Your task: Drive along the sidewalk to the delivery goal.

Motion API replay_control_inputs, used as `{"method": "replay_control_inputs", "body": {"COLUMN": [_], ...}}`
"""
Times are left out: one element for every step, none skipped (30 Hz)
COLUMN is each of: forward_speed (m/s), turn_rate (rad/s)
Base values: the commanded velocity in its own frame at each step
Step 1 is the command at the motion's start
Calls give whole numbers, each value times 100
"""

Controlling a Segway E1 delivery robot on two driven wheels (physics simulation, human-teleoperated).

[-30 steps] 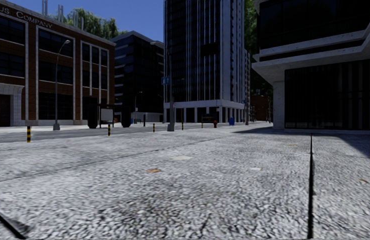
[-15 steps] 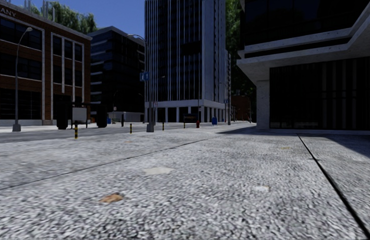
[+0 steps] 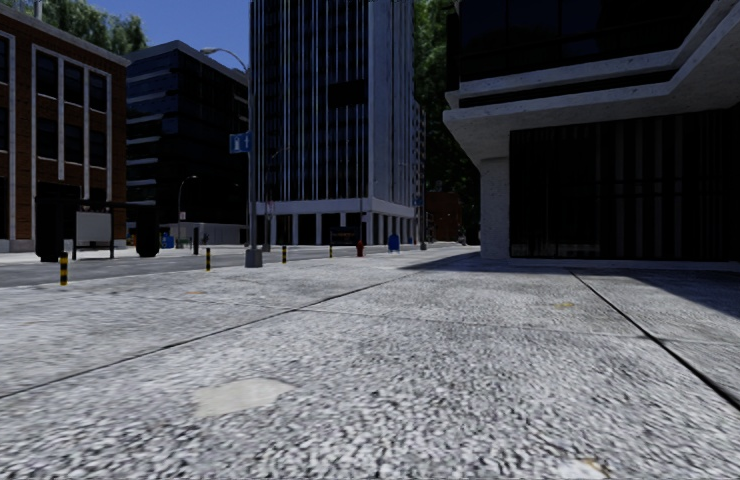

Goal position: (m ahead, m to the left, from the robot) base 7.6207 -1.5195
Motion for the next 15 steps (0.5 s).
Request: {"method": "replay_control_inputs", "body": {"forward_speed": [200, 200, 200, 200, 200, 200, 200, 200, 200, 200, 200, 200, 200, 200, 200], "turn_rate": [-32, -32, -32, -32, -32, -32, -32, -32, -32, -32, -32, -32, -32, -32, -23]}}
